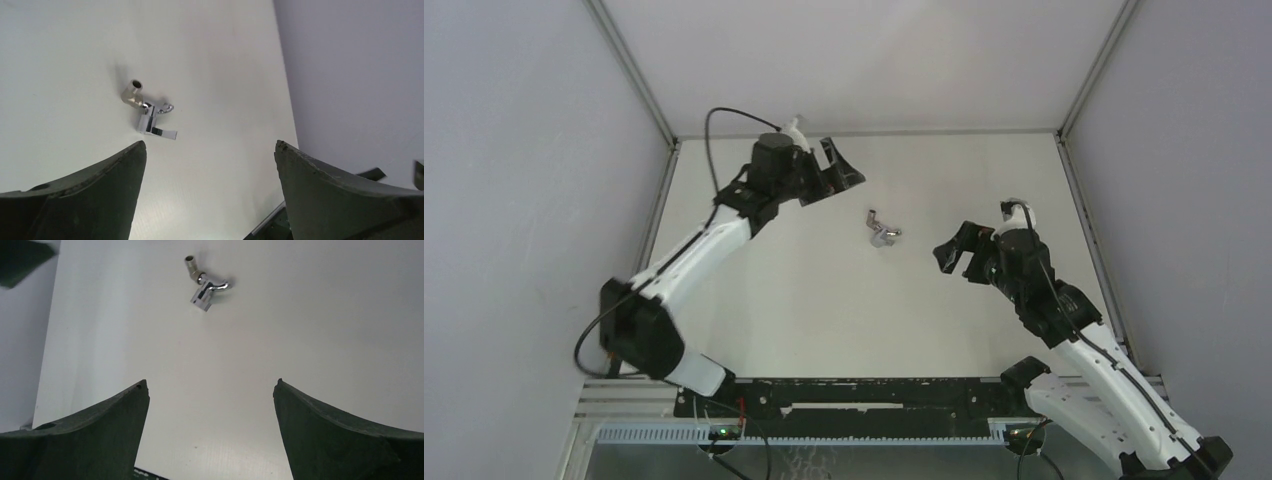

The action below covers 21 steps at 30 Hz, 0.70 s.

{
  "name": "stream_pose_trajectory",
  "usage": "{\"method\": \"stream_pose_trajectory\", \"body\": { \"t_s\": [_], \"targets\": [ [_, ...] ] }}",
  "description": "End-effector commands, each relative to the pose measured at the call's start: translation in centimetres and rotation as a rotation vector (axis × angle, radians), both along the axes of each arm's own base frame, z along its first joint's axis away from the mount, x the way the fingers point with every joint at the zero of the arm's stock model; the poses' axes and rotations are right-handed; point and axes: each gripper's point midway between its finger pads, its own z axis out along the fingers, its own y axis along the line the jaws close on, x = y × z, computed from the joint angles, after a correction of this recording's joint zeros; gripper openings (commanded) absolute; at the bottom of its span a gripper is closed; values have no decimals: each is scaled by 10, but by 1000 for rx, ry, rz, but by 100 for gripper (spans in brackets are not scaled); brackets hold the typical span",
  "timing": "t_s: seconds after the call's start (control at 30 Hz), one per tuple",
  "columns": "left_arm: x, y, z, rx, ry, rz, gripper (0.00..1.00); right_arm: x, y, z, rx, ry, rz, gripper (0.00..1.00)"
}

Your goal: Install the water faucets

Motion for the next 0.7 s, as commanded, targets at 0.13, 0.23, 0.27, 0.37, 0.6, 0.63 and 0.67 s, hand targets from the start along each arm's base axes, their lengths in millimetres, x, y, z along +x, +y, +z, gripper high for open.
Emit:
{"method": "stream_pose_trajectory", "body": {
  "t_s": [0.13,0.23,0.27,0.37,0.6,0.63,0.67],
  "targets": [
    [-67,103,41,197,-173,219,100,22,-51,10,-42,-45,-347,100],
    [-90,142,22,289,-152,332,100,26,-65,9,-48,-46,-455,100],
    [-98,154,17,304,-155,374,100,26,-69,10,-44,-49,-483,100],
    [-119,187,6,316,-160,508,100,29,-75,13,-26,-66,-542,100],
    [-148,219,1,297,-192,621,100,46,-67,21,28,-103,-556,100],
    [-149,222,4,298,-191,636,100,47,-62,20,45,-99,-546,100],
    [-151,226,6,303,-185,654,100,48,-61,20,58,-94,-545,100]
  ]
}}
